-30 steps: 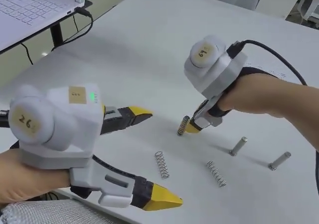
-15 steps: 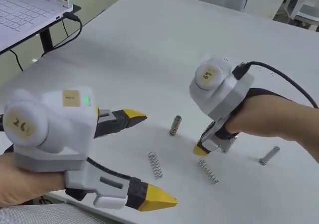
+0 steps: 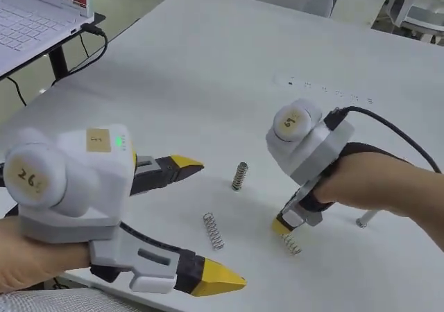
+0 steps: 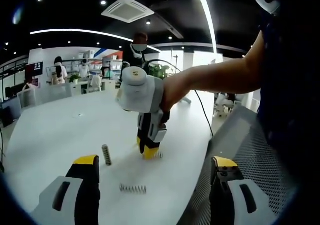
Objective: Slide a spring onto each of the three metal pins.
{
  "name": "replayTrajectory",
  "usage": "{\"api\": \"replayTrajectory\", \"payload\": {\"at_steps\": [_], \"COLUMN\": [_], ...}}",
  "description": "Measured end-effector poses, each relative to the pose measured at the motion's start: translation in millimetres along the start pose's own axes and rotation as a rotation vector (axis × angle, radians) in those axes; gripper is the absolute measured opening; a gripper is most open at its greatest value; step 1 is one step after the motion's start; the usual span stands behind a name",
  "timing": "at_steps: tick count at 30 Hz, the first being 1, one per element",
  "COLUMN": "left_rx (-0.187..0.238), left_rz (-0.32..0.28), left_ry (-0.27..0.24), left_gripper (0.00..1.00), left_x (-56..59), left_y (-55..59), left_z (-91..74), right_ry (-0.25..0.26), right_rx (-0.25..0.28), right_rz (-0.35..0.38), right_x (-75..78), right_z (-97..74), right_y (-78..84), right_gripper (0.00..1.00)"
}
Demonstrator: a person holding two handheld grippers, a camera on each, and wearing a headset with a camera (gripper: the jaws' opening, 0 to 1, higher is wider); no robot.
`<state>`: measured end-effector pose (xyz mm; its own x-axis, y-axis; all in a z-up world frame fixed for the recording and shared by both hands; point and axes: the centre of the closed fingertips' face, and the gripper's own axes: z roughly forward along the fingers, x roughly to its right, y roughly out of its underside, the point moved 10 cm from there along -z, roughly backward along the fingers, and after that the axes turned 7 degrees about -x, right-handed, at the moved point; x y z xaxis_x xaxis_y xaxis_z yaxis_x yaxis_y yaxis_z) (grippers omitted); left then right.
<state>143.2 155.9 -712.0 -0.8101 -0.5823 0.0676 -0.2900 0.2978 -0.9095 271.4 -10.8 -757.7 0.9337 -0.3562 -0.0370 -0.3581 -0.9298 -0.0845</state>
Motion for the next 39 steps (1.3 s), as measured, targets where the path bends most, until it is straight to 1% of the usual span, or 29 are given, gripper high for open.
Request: {"api": "replayTrajectory", "payload": {"at_steps": [6, 11, 16, 21, 22, 27, 30, 33, 37, 39], "left_rx": [0.000, 0.001, 0.002, 0.001, 0.001, -0.002, -0.004, -0.009, -0.013, -0.015], "left_rz": [0.001, 0.001, 0.002, 0.003, 0.003, 0.002, 0.000, 0.001, 0.005, 0.006], "left_ry": [0.003, 0.006, 0.009, 0.012, 0.011, 0.010, 0.014, 0.017, 0.023, 0.025], "left_gripper": [0.89, 0.88, 0.88, 0.87, 0.87, 0.87, 0.86, 0.85, 0.85, 0.84], "left_x": [0.3, 0.1, -0.4, -0.5, -0.6, -0.7, -0.4, 0.0, 0.5, 0.4], "left_y": [0.3, 0.5, 0.7, 0.7, 0.8, 1.7, 1.6, 1.3, -0.3, -1.3], "left_z": [0.0, -0.5, 0.4, 0.1, -0.2, -1.1, -0.4, 0.6, 1.5, 2.0], "right_ry": [-0.009, -0.002, 0.015, 0.014, 0.016, 0.017, 0.013, 0.026, 0.029, 0.032], "right_rx": [-0.006, -0.013, -0.019, -0.011, -0.003, 0.051, 0.100, 0.126, 0.173, 0.203], "right_rz": [0.027, 0.041, 0.024, 0.038, 0.039, 0.047, 0.052, 0.044, 0.052, 0.058], "right_x": [0.0, -1.8, -5.5, -3.2, -2.1, -7.8, -12.7, -16.4, -19.5, -23.1], "right_z": [5.9, 6.7, 6.7, 6.9, 5.9, -7.7, -18.5, -26.6, -38.5, -47.1], "right_y": [-1.4, -2.1, -2.3, -2.4, -2.8, -3.3, -3.7, -2.1, 1.4, 4.4], "right_gripper": [0.10, 0.10, 0.09, 0.09, 0.09, 0.09, 0.09, 0.09, 0.09, 0.09]}}
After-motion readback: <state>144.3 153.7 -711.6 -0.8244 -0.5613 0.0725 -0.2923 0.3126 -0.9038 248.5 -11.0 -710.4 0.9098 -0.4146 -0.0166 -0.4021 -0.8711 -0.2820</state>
